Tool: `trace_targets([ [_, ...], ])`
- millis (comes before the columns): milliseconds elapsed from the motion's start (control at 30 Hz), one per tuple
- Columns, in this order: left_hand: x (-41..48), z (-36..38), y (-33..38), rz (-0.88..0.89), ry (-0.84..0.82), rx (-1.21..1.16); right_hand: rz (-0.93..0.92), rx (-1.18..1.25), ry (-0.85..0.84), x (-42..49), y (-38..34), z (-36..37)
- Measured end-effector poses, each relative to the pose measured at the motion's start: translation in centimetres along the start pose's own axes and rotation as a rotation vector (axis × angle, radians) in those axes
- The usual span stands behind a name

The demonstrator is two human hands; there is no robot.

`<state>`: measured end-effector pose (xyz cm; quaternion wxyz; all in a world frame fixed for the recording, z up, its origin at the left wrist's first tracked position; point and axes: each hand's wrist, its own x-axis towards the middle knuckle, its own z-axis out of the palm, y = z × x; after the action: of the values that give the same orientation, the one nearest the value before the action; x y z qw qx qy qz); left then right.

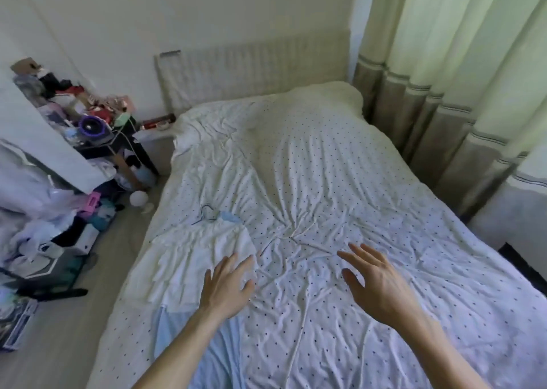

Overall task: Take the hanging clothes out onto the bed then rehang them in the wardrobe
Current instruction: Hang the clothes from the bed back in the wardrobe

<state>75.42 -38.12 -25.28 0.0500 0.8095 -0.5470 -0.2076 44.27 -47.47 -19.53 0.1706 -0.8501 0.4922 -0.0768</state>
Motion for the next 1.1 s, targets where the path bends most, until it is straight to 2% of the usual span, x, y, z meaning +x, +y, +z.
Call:
trace_targets([
  [333, -8.3, 3.2, -9.4, -0.308, -0.052, -0.043, -0.195, 0.094, -0.275, 1.1, -6.5, 9.8],
  [567, -6.8, 3.8, -14.7, -0.403, -0.132, -0.073, -0.237, 0.052, -0.481, 3.7, -10.8, 16.2],
  [800, 2.7, 3.1, -23.6, -0.394, -0.289, -0.080, -0.149, -0.013, -0.654, 13.0, -15.9, 24.1],
  [1000, 17.4, 2.0, -34.7, -0.337, -0.383, 0.028, -0.026, -0.031, -0.773, 24.7, -21.6, 32.1],
  [1100, 25.0, 2.1, -38.8, -0.333, -0.403, 0.057, 0.006, -0.060, -0.764, 30.4, -23.0, 36.0],
])
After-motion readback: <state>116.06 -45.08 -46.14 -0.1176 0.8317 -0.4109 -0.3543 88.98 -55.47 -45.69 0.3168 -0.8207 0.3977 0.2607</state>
